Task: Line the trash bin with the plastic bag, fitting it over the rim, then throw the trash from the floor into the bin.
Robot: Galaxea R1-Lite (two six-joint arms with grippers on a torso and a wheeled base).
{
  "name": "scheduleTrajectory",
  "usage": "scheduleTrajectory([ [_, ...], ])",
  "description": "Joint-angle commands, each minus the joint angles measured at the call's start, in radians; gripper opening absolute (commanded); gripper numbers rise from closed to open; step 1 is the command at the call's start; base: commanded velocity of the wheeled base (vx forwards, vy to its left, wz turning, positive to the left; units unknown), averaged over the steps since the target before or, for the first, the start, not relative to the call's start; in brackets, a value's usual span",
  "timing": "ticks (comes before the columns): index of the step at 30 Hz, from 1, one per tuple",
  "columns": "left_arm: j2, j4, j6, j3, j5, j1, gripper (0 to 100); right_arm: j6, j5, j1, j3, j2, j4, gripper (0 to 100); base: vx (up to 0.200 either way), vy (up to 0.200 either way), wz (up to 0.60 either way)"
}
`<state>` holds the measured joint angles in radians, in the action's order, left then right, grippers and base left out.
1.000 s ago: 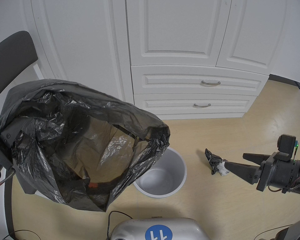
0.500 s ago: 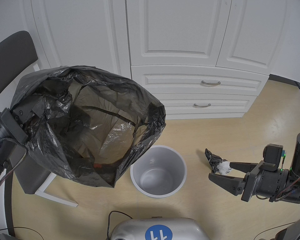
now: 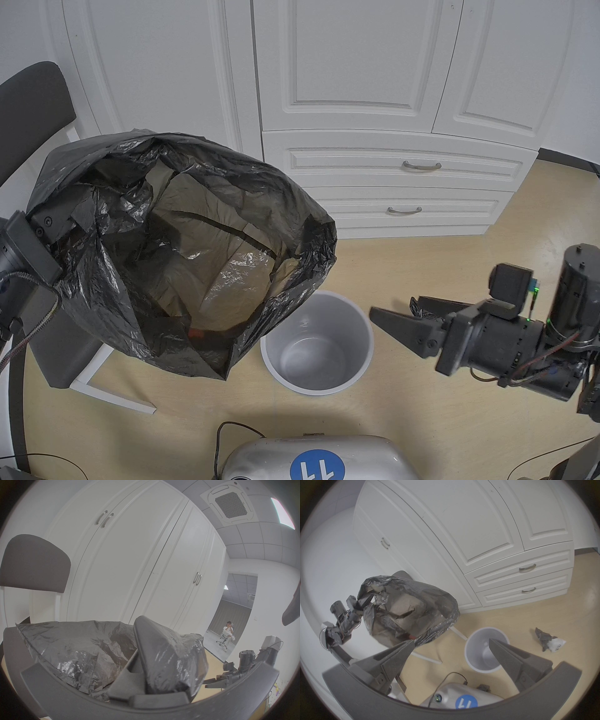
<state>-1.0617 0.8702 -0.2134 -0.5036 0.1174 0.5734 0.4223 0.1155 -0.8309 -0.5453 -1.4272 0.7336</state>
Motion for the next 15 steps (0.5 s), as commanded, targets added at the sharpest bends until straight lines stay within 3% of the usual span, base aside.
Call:
scheduleTrajectory([
  [1,0.002,0.003,0.011,-0.004,0.001,0.0,0,0.073,0.027,0.004,-0.03,-0.211,0.148,100,0.0,0.0,0.0],
  [10,0.006,0.003,0.011,-0.007,0.001,0.008,0,0.168,0.076,0.004,-0.091,-0.363,0.277,100,0.0,0.0,0.0],
  [15,0.006,-0.005,0.009,0.01,0.001,0.062,0,0.302,0.124,0.033,-0.182,-0.47,0.366,100,0.0,0.0,0.0],
])
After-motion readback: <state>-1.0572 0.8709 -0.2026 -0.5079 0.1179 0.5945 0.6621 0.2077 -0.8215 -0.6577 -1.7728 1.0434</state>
